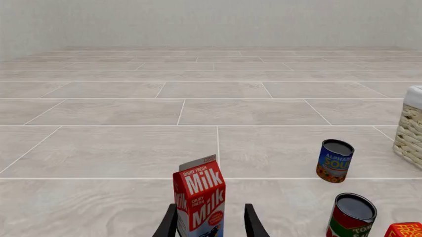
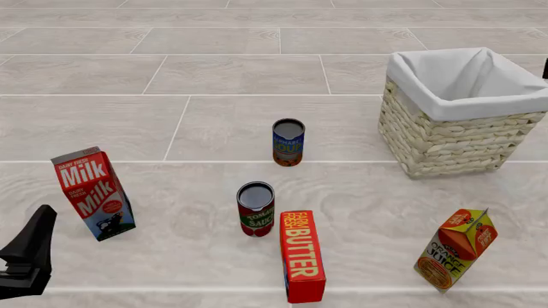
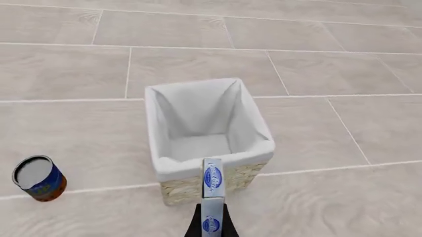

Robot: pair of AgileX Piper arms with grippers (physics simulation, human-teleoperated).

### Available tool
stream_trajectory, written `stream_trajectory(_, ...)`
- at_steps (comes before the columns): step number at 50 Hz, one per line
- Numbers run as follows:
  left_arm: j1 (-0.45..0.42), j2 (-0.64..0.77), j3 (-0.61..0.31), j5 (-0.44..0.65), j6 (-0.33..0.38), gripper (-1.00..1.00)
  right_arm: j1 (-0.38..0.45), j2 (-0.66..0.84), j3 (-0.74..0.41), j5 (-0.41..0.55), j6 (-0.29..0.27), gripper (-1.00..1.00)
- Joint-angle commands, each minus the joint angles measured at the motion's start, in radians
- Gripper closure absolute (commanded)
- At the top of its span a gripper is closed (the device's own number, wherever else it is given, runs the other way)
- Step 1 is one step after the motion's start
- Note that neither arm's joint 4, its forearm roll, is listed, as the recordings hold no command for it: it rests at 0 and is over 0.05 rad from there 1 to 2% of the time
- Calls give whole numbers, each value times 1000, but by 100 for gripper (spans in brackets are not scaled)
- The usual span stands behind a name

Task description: Pick the cream cheese and place it in the basket.

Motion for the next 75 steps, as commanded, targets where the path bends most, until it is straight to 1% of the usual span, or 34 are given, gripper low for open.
stream_trajectory(1,0,0,0,0,0,-100,26,162,-99,-34,69,100)
stream_trajectory(3,0,0,0,0,0,-100,28,187,-110,-32,80,100)
stream_trajectory(5,0,0,0,0,0,-100,51,214,-120,-19,100,100)
stream_trajectory(9,0,0,0,0,0,-100,48,272,-163,3,112,100)
stream_trajectory(12,0,0,0,0,0,-100,57,317,-202,26,117,100)
stream_trajectory(14,0,0,0,0,0,-100,34,359,-242,29,106,100)
stream_trajectory(15,0,0,0,0,0,-100,27,376,-259,30,110,100)
stream_trajectory(20,0,0,0,0,0,-100,26,429,-298,44,108,100)
stream_trajectory(23,0,0,0,0,0,-100,21,470,-327,63,80,100)
stream_trajectory(26,0,0,0,0,0,-100,17,501,-381,91,81,100)
stream_trajectory(30,0,0,0,0,0,-100,9,534,-413,118,68,100)
stream_trajectory(33,0,0,0,0,0,-100,-14,577,-454,148,35,100)
stream_trajectory(40,0,0,0,0,0,-100,-14,616,-515,205,34,100)
stream_trajectory(42,0,0,0,0,0,-100,0,623,-531,225,59,100)
stream_trajectory(46,0,0,0,0,0,-100,-6,659,-563,251,11,100)
stream_trajectory(50,0,0,0,0,0,-100,8,670,-580,262,17,100)
stream_trajectory(56,0,0,0,0,0,-100,15,744,-657,284,11,100)
stream_trajectory(59,0,0,0,0,0,-100,16,790,-700,305,-12,100)
stream_trajectory(62,0,0,0,0,0,-100,20,812,-733,324,-10,100)
stream_trajectory(65,0,0,0,0,0,-100,18,845,-809,366,-19,100)
stream_trajectory(68,0,0,0,0,0,-100,15,840,-821,398,-39,100)
stream_trajectory(70,0,0,0,0,0,-100,20,836,-815,409,-33,100)
stream_trajectory(75,0,0,0,0,0,-100,41,829,-806,433,-39,100)
